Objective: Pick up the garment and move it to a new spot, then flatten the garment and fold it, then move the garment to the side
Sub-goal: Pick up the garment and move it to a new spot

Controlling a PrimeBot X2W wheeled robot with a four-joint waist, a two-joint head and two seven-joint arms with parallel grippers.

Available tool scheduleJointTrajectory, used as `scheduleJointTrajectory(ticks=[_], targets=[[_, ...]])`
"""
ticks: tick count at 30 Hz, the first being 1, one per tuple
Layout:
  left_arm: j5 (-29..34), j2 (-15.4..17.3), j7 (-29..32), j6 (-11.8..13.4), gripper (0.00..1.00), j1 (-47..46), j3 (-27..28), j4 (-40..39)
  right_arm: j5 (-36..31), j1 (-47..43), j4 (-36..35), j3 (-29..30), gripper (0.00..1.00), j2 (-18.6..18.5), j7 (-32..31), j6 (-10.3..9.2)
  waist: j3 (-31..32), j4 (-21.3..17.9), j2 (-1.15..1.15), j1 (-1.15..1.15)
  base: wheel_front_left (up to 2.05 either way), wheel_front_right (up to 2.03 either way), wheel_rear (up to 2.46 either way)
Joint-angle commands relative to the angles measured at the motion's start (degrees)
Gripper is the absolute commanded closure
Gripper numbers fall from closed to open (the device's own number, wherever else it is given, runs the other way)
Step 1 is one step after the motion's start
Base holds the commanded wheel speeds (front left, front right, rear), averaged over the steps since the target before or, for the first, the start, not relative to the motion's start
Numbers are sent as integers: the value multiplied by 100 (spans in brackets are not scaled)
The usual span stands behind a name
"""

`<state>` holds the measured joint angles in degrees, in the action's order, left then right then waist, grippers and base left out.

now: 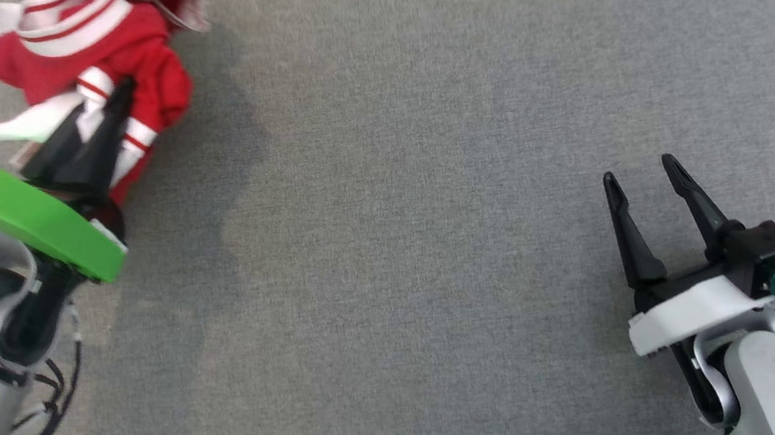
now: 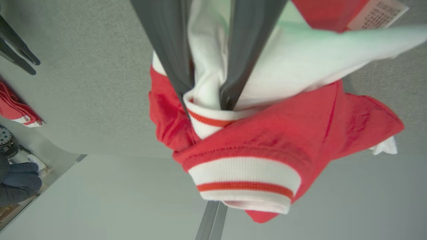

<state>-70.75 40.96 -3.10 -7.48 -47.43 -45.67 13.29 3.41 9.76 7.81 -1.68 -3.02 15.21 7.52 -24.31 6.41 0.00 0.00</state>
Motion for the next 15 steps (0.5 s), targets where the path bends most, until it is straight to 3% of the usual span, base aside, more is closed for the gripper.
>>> scheduleJointTrajectory(ticks=[1, 5, 8, 12, 15], targets=[[64, -23, -59, 18, 100, 211, -71, -323, 60, -185, -6, 72, 0, -12, -11, -6, 867, -34, 0, 0, 0, 0, 0], [247, -210, -42, 333, 100, 546, -371, -1469, 242, -526, -56, 164, 0, 7, -11, -6, 1159, -263, 0, 0, 0, 0, 0], [359, -532, 25, 579, 100, 705, -667, -2204, 357, -705, -96, 219, 0, 8, -11, -6, 1266, -456, 0, 0, 0, 0, 0], [533, -1046, 269, 797, 100, 733, -1132, -2593, 453, -797, -132, 207, 0, 8, -10, -6, 1291, -771, 0, 0, 0, 0, 0], [603, -1408, 409, 861, 100, 760, -1440, -2418, 546, -812, -144, 173, 0, 10, -11, -5, 1281, -1046, 0, 0, 0, 0, 0]])
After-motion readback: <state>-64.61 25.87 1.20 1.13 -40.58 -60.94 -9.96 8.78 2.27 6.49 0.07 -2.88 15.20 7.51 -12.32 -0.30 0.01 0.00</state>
